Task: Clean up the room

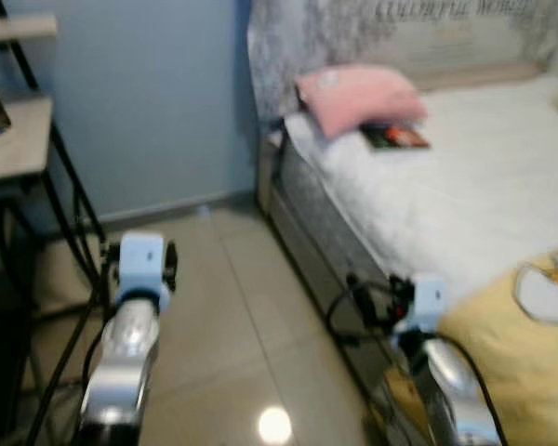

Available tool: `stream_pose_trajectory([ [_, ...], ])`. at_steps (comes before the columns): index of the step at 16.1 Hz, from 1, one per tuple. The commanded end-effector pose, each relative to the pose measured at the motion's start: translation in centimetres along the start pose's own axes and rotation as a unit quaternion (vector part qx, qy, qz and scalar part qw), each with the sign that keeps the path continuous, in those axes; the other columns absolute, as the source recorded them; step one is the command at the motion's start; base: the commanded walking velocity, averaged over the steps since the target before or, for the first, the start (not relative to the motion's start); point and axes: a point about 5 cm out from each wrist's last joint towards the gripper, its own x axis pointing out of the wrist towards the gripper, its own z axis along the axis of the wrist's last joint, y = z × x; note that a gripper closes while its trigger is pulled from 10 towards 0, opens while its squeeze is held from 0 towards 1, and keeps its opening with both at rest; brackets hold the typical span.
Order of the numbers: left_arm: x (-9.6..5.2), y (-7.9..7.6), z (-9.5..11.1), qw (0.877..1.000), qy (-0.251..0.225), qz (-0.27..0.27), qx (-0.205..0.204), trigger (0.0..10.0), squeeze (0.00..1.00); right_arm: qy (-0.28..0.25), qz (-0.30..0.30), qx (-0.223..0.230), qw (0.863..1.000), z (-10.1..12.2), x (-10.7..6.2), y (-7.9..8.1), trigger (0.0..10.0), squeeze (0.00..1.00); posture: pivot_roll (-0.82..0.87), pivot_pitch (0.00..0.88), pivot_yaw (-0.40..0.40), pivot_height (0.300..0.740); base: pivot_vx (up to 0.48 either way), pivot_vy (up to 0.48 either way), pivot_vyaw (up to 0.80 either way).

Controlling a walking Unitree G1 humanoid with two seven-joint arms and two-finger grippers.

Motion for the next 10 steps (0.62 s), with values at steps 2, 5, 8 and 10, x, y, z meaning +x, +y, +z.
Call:
stream_pose_trajectory([
  [2,0.66,-1.24,1.03,0.999,-0.02,-0.035,0.022,10.0,0.0,-0.008,-0.026,-0.002,1.0,0.55,-0.11,-1.1,10.0,0.0,0.09,0.0,-0.004,0.74,0.48,0.0,0.45],
  [5,1.04,-0.87,1.02,0.999,-0.018,-0.033,0.019,10.0,0.0,0.007,-0.053,-0.029,0.998,0.28,0.13,-1.66,10.0,0.0,0.08,0.0,0.003,0.74,0.48,0.0,0.18],
  [8,0.93,-1.15,0.66,0.999,-0.014,-0.035,0.011,10.0,0.0,-0.003,-0.042,-0.022,0.999,0.46,0.06,-1.61,10.0,0.0,0.08,0.0,-0.001,0.74,0.48,0.0,0.15],
  [10,1.2,-1.24,0.74,0.999,-0.017,-0.042,0.017,10.0,0.0,-0.003,-0.052,-0.027,0.998,0.41,0.13,-1.6,10.0,0.0,0.08,0.0,-0.003,0.74,0.48,0.0,0.23],
])
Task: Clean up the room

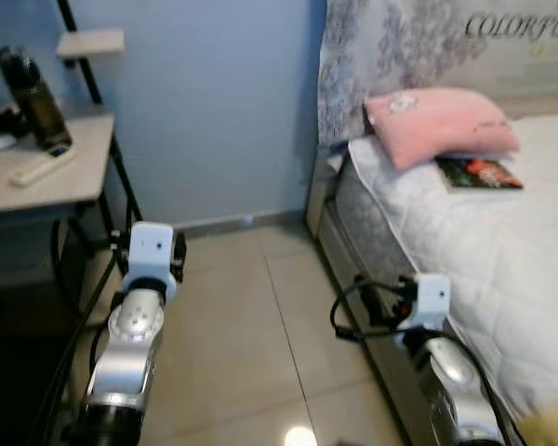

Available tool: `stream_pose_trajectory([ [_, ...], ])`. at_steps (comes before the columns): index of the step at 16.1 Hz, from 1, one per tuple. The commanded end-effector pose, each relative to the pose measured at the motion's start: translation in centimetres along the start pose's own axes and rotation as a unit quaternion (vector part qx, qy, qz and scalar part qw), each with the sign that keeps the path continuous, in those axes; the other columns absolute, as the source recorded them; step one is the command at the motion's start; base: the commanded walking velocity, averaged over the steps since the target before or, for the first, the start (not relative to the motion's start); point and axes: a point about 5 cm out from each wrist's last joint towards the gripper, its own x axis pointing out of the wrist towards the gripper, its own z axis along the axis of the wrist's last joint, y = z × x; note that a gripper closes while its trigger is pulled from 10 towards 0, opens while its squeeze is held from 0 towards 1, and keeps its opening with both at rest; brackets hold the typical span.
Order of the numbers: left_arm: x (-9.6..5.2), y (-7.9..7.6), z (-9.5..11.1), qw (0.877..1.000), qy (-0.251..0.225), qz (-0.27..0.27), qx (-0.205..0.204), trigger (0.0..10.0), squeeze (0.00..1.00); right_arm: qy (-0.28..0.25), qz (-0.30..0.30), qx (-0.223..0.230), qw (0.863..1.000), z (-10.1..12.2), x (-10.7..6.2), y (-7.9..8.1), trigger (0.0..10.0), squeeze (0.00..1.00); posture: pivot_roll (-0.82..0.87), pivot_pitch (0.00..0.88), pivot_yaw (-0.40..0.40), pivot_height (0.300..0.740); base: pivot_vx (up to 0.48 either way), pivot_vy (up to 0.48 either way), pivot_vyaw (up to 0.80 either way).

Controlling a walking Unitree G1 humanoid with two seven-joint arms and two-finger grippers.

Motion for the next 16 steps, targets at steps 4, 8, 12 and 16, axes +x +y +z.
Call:
stream_pose_trajectory([
  [4,0.68,-0.73,0.78,0.999,-0.018,-0.022,0.015,10.0,0.0,-0.004,-0.024,-0.017,1.0,0.21,-0.12,-0.98,10.0,0.0,0.08,0.0,-0.001,0.74,0.48,0.0,0.0],
  [8,0.69,-0.82,0.44,1.0,-0.016,-0.024,0.004,10.0,0.0,-0.009,-0.017,-0.031,0.999,0.26,-0.24,-0.62,10.0,0.0,0.08,0.0,-0.007,0.74,0.48,0.0,0.0],
  [12,0.86,-0.79,0.5,0.999,-0.02,-0.027,0.006,10.0,0.0,-0.012,-0.015,-0.024,1.0,0.23,-0.16,-0.75,10.0,0.0,0.08,0.0,-0.009,0.74,0.48,0.0,0.0],
  [16,0.85,-0.84,0.47,0.999,-0.024,-0.029,0.009,10.0,0.0,-0.012,0.005,-0.028,1.0,0.3,0.03,-0.22,10.0,0.0,0.09,0.0,-0.013,0.74,0.48,0.0,0.53],
])
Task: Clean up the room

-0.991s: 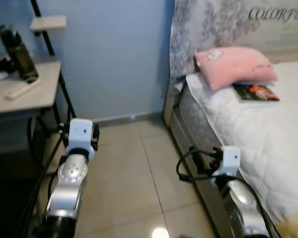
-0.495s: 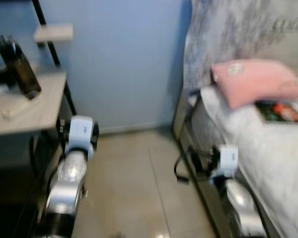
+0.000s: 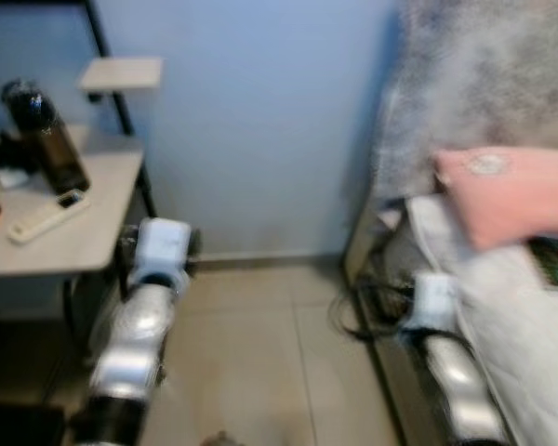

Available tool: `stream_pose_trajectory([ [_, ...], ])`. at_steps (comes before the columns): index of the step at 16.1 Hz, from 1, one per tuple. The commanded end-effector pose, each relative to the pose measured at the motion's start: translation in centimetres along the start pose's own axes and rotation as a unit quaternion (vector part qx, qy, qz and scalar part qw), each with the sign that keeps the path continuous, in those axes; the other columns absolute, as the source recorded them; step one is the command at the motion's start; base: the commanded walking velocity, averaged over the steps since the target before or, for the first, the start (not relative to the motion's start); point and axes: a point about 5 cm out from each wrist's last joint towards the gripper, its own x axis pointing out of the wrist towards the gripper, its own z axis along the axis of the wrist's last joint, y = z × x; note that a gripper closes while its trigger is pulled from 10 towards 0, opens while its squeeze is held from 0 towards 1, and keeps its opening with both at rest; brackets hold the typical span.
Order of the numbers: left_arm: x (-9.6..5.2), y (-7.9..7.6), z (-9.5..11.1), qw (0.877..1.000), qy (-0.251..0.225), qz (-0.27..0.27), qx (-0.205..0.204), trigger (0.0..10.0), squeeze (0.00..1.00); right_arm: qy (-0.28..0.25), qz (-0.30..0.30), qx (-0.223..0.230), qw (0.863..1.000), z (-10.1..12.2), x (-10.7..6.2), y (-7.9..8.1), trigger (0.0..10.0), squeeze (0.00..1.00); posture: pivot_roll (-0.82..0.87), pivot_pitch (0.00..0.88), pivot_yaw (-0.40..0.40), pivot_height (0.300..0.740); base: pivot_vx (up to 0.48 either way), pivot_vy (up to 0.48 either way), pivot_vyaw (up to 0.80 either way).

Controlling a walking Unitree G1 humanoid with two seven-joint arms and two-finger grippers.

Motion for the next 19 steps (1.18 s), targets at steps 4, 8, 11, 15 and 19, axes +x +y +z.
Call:
stream_pose_trajectory([
  [4,0.0,-1.0,0.9,0.999,-0.03,-0.023,-0.015,10.0,0.0,0.001,-0.028,-0.006,1.0,0.0,-0.3,-1.2,10.0,0.0,0.1,0.0,-0.018,0.74,0.48,0.0,0.37],
  [8,-5.2,-2.3,-0.2,0.99,-0.02,-0.124,-0.065,10.0,0.0,0.003,-0.025,-0.041,0.999,-0.9,-5.8,-1.5,10.0,0.0,0.1,0.0,-0.018,0.74,0.12,0.0,0.0],
  [11,-6.6,-2.6,1.4,0.983,-0.033,-0.143,-0.111,10.0,0.0,0.022,-0.039,-0.038,0.998,-1.9,-7.5,-2.4,10.0,0.0,0.1,0.0,-0.016,0.74,0.0,0.0,0.0],
  [15,-6.7,-2.8,1.6,0.982,-0.035,-0.147,-0.11,10.0,0.0,0.026,-0.04,-0.039,0.998,-2.1,-7.5,-2.6,10.0,0.0,0.1,0.0,-0.016,0.74,0.0,0.0,0.0],
  [19,-6.7,-2.8,1.6,0.982,-0.035,-0.147,-0.11,10.0,0.0,0.026,-0.04,-0.039,0.998,-2.1,-7.5,-2.6,10.0,0.0,0.1,0.0,-0.016,0.74,0.0,0.0,0.0],
])
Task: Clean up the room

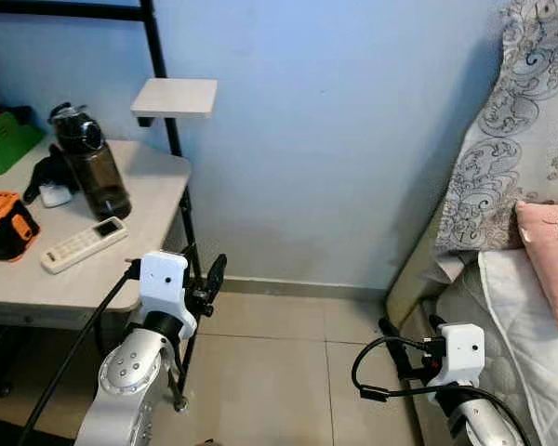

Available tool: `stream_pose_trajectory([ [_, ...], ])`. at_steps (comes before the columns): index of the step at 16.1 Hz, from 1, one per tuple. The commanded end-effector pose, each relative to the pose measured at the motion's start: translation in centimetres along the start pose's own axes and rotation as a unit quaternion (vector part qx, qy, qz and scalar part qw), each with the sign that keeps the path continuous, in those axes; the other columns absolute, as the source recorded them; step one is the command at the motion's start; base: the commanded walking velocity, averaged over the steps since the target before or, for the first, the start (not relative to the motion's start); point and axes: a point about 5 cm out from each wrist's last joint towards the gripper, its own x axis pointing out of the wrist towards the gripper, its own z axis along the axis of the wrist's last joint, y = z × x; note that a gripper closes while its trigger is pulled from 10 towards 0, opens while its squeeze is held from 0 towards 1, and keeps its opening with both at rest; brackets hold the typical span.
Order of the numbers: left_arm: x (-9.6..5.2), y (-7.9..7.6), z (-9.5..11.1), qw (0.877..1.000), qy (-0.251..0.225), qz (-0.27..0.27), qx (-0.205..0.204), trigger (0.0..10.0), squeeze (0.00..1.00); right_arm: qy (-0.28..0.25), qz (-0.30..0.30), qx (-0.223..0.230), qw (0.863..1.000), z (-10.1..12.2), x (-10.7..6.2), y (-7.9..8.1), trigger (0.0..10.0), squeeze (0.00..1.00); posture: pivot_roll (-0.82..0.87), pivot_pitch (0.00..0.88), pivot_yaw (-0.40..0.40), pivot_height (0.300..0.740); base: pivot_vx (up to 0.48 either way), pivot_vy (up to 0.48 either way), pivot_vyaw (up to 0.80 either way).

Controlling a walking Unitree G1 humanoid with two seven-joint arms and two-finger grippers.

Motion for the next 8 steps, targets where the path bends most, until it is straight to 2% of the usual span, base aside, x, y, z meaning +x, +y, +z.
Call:
stream_pose_trajectory([
  [1,-0.08,0.04,-0.09,1.0,0.004,-0.001,-0.002,10.0,0.0,-0.004,-0.006,0.0,1.0,0.1,-0.06,-0.37,10.0,0.0,0.1,0.0,-0.016,0.74,0.0,0.0,0.0],
  [8,-0.08,0.04,-0.09,1.0,0.004,-0.001,-0.002,10.0,0.0,-0.004,-0.006,0.0,1.0,0.1,-0.06,-0.37,10.0,0.0,0.1,0.0,-0.016,0.74,0.0,0.0,0.0],
])
